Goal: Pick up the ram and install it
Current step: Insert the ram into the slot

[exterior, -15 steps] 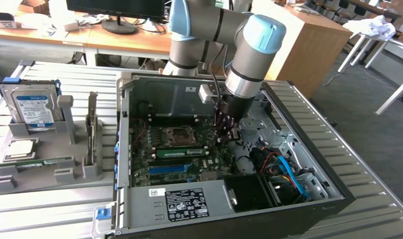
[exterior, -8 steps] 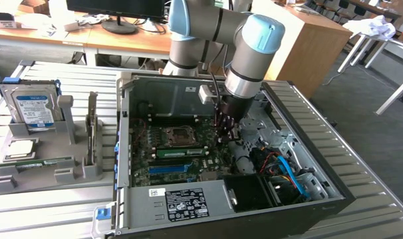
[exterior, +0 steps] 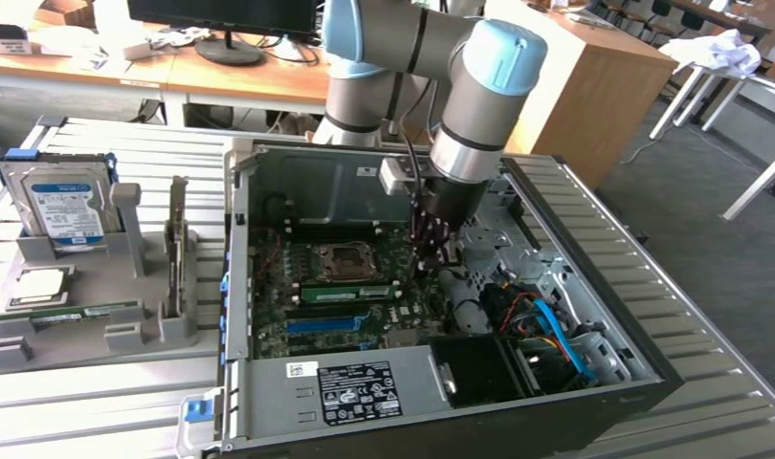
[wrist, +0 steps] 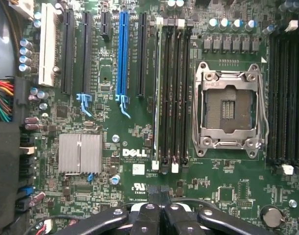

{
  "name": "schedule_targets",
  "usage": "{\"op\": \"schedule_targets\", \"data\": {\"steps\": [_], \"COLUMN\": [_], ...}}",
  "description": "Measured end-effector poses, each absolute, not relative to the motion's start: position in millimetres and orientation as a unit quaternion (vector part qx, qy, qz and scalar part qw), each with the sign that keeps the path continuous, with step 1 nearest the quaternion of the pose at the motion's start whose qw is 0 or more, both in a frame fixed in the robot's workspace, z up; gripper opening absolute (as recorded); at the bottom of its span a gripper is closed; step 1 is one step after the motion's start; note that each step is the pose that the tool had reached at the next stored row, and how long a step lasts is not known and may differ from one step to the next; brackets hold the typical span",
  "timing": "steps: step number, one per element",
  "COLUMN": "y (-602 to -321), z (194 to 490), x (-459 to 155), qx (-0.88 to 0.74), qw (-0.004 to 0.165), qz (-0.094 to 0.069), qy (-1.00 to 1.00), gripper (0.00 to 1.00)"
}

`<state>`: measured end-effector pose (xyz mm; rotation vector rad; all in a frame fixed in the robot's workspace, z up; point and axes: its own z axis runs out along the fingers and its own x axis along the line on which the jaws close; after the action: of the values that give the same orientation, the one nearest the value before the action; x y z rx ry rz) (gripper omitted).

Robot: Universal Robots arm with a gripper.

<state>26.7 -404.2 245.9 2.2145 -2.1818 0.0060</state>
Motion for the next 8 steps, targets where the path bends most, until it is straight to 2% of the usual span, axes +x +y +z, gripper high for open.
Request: {"op": "schedule_targets", "data": {"steps": [8], "y": [-404.2], "z": [273.9], "x": [26.7], "qx": [0.712], "qw": [0.016], "qz": [0.002], "qy": [-0.702], "gripper": [0.1]}}
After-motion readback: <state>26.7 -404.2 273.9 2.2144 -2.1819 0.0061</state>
